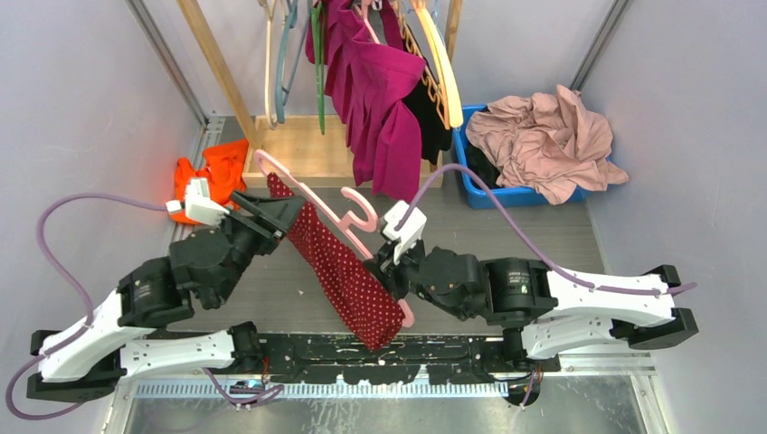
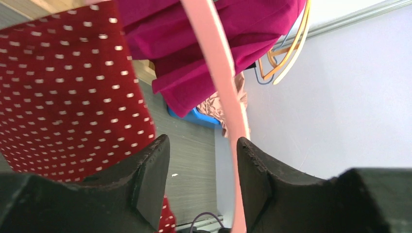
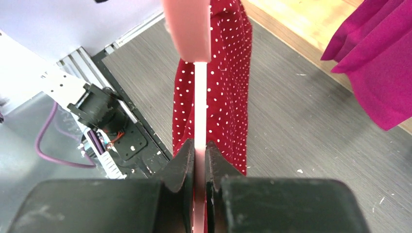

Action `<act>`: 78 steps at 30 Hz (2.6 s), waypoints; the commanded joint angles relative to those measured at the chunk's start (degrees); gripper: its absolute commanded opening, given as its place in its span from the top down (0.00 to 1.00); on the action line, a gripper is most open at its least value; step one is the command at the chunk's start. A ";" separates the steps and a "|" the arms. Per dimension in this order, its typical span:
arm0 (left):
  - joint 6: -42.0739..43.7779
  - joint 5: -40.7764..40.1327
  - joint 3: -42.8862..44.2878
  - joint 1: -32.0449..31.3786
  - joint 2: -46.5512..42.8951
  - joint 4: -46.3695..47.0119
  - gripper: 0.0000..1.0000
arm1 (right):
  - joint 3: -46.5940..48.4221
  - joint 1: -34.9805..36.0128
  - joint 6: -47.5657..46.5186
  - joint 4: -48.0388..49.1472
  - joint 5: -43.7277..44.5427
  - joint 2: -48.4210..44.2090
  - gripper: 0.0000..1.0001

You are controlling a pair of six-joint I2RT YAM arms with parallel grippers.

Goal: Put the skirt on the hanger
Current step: Place the hanger on the clothesline.

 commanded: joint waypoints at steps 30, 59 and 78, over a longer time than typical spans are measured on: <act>7.61 4.99 1.34 -0.05 -3.55 -23.89 0.05 | 46.73 -0.49 25.07 -51.60 14.94 15.97 0.99; 9.07 12.18 -0.64 -0.09 -6.73 -28.48 0.05 | 81.65 -23.44 7.89 -34.15 1.88 43.33 0.99; 8.87 11.85 -0.75 -0.05 -7.92 -31.48 0.06 | 83.38 -34.26 -4.53 -16.98 -4.02 49.36 0.99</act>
